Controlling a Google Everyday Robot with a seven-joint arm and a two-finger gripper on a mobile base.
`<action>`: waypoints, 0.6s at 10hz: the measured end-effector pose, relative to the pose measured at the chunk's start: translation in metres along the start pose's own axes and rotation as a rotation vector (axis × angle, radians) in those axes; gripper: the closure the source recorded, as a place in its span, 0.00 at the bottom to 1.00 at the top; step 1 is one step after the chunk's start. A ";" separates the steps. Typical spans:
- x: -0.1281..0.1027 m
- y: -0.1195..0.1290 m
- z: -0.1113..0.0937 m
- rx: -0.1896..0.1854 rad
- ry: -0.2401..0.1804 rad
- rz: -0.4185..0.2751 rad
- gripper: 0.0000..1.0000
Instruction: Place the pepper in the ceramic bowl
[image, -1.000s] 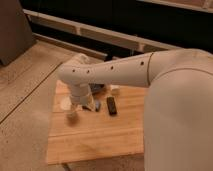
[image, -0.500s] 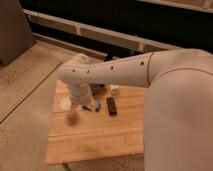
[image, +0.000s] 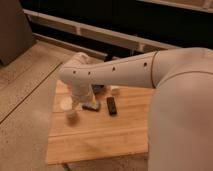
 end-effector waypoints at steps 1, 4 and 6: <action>-0.009 -0.005 -0.002 0.000 -0.052 0.005 0.35; -0.031 -0.006 -0.008 -0.039 -0.176 -0.061 0.35; -0.033 -0.007 -0.008 -0.049 -0.187 -0.077 0.35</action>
